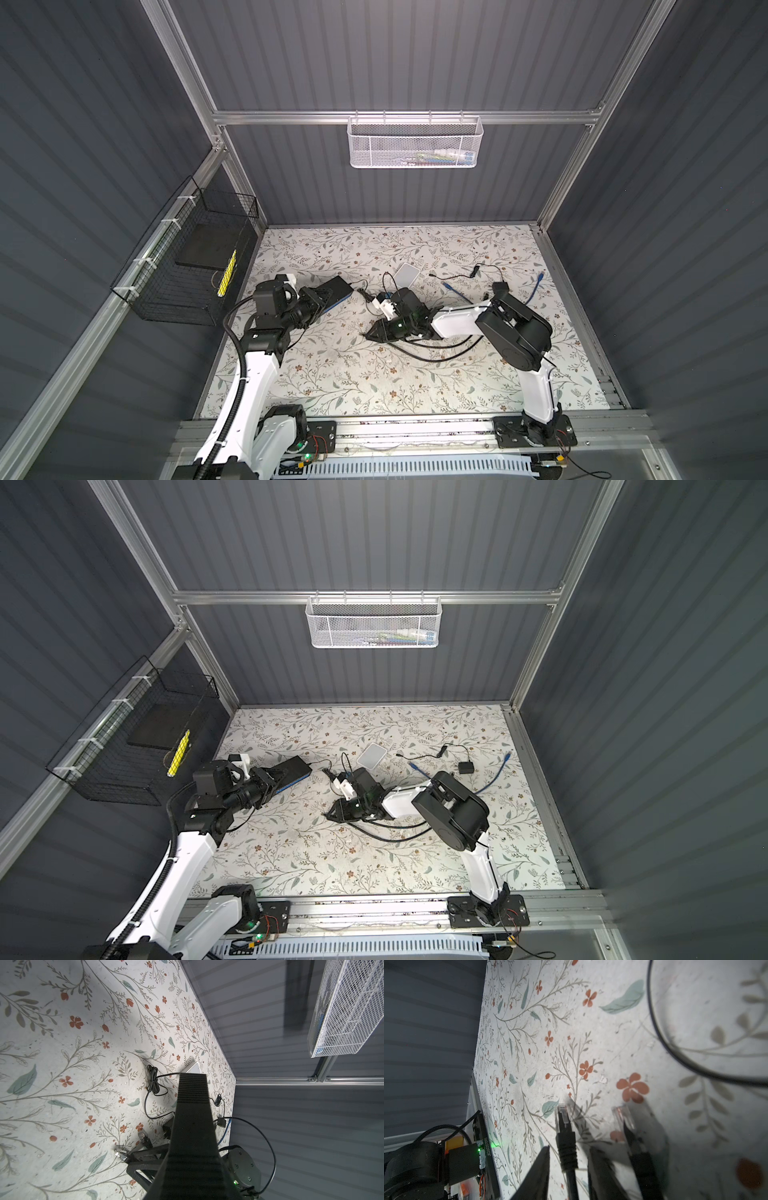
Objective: Insert the plug into the switch port
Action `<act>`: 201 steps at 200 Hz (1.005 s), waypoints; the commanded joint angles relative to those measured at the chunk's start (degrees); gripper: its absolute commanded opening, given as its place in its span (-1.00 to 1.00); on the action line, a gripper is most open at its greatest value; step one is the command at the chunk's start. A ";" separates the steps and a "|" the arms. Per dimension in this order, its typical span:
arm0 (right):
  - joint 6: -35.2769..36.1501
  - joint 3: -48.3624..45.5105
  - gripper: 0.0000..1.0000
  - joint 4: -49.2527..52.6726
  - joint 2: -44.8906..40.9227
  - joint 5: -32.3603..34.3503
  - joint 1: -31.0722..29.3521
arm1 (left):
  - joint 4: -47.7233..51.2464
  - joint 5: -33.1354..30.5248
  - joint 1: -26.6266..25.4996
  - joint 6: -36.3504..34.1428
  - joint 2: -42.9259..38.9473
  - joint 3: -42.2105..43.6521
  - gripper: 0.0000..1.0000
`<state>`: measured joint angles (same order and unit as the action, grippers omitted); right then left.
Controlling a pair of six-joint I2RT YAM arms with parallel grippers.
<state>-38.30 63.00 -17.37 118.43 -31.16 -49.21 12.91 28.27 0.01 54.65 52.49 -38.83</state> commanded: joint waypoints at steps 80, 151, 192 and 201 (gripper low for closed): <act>-1.20 0.09 -0.43 -2.11 2.15 -1.35 0.35 | 0.17 0.69 0.30 -1.57 -1.16 -1.95 -1.00; -1.77 0.28 -0.47 -3.20 2.59 -2.18 0.43 | 0.09 0.63 0.30 -1.66 -0.99 -1.95 -1.00; -1.86 0.03 -0.52 -3.55 2.67 -2.31 0.43 | 0.19 0.67 0.28 -1.78 -1.07 -1.80 -1.00; -1.80 -0.01 -0.54 -3.68 2.68 -2.33 0.43 | 0.24 0.65 0.27 -1.76 -1.16 -1.82 -1.00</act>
<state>-40.07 63.00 -20.21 119.85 -33.06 -49.01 13.41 28.27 0.01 54.19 52.42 -38.83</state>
